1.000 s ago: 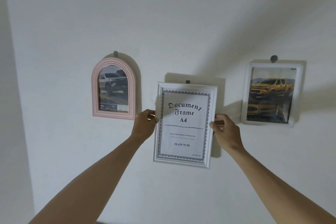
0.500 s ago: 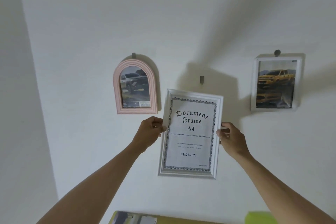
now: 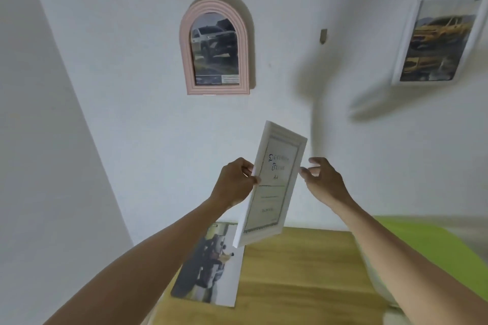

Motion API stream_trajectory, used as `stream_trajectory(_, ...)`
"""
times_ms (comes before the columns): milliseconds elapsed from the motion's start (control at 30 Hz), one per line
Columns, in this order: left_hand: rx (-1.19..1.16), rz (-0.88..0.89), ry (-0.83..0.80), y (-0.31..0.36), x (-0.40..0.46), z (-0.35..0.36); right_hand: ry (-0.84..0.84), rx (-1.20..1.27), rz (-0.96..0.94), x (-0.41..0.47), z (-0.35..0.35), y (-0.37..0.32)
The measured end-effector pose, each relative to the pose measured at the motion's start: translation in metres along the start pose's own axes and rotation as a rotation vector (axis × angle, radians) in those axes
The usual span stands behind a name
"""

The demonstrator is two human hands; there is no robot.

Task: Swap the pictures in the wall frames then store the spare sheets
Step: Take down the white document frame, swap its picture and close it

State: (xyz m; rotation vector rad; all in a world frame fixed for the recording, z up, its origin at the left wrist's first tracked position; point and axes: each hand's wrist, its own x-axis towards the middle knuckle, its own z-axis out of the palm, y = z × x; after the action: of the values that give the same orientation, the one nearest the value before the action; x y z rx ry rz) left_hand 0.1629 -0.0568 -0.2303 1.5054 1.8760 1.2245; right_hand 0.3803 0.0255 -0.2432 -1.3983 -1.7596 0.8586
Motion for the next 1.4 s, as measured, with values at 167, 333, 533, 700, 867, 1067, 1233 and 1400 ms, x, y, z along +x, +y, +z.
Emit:
stream_trajectory(167,0.083,0.026,0.020,-0.024,-0.035,0.023,-0.113,0.193,0.020,-0.024,0.044,-0.039)
stream_trajectory(333,0.170,0.113,0.070,-0.047,-0.064,0.051,-0.047,0.151,0.078,-0.037,0.075,-0.044)
stream_trajectory(533,0.156,0.249,0.016,-0.078,-0.071,0.069,-0.013,0.201,0.160,-0.041,0.079,-0.022)
stream_trajectory(700,0.204,0.199,0.070,-0.114,-0.059,0.057,-0.141,0.418,0.271,-0.045,0.059,0.002)
stream_trajectory(867,0.174,-0.190,-0.057,-0.163,-0.032,0.049,-0.256,0.425,0.318,-0.035,0.051,0.040)
stream_trajectory(1067,-0.154,-0.458,-0.222,-0.202,-0.018,0.050,-0.377,0.429,0.391,-0.008,0.051,0.087)
stream_trajectory(1233,-0.244,-0.572,-0.227,-0.213,-0.007,0.057,-0.246,0.452,0.501,0.007,0.066,0.131)
stream_trajectory(1400,-0.241,-0.693,-0.158,-0.228,-0.005,0.092,-0.012,0.303,0.574,0.014,0.107,0.177)
